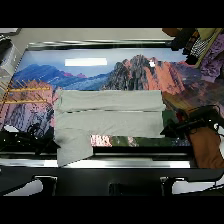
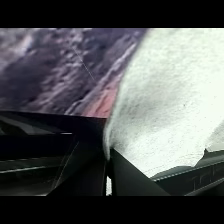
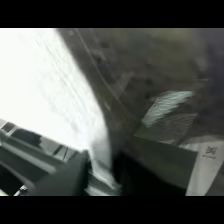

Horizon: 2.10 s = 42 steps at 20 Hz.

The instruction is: Fold the clothes and pants, and hang the long-sleeved shirts on hangers.

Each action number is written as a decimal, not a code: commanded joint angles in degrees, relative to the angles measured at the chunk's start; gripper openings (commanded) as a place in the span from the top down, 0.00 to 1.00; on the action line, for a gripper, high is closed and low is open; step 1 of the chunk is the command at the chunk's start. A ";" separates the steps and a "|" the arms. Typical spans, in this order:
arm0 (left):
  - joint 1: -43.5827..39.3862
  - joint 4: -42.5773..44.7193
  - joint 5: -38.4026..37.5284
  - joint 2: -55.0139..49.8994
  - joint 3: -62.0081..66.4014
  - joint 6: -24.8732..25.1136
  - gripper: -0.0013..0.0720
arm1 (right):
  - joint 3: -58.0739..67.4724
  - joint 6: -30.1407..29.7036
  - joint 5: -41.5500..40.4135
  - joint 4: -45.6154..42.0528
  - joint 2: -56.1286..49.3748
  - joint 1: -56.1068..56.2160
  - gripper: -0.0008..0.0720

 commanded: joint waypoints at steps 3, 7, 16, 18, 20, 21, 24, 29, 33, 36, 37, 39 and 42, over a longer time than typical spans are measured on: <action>0.09 0.00 -1.49 2.01 1.14 -0.22 0.96 | -0.61 -1.77 -0.39 0.44 1.73 4.26 0.94; 0.09 0.02 -6.27 11.37 3.65 -3.37 0.96 | -0.61 0.81 -5.29 -4.63 9.77 4.24 0.94; -1.55 -5.62 -4.83 26.34 4.35 -5.16 0.96 | -0.44 6.69 -4.81 -4.39 29.18 4.28 0.94; -5.95 -5.57 -0.13 21.84 7.39 -5.18 0.96 | 0.13 6.62 3.56 0.57 29.14 4.31 0.94; -10.97 -5.60 4.55 15.13 13.05 -5.22 0.96 | 0.55 6.71 12.24 1.70 28.55 4.28 0.94; -12.87 -5.60 6.58 11.52 16.50 -5.46 0.96 | 1.11 7.32 14.86 1.86 27.41 4.28 0.94; -15.69 -7.04 8.94 -0.48 29.38 -6.95 0.96 | 5.07 7.28 18.36 3.41 21.77 4.28 0.94; -16.02 -9.05 8.92 -14.49 47.23 -10.40 0.96 | 14.03 7.28 21.75 4.39 10.91 4.39 0.93; -16.70 -10.95 9.11 -21.57 56.43 -12.26 0.96 | 19.08 6.82 23.28 3.39 4.09 8.63 0.93; -18.05 -10.99 11.13 -25.81 60.52 -14.14 0.96 | 21.94 10.54 27.54 0.74 1.36 10.64 0.93; -18.69 -11.23 11.78 -27.12 61.53 -14.25 0.96 | 22.82 11.47 28.61 0.42 0.85 10.54 0.93; -19.76 -11.45 12.59 -29.62 63.49 -14.47 0.96 | 24.70 13.05 29.44 -1.14 0.02 10.54 0.93; -20.06 -11.47 14.03 -33.03 65.77 -17.29 0.96 | 26.99 17.00 30.12 -6.56 -0.87 10.54 0.93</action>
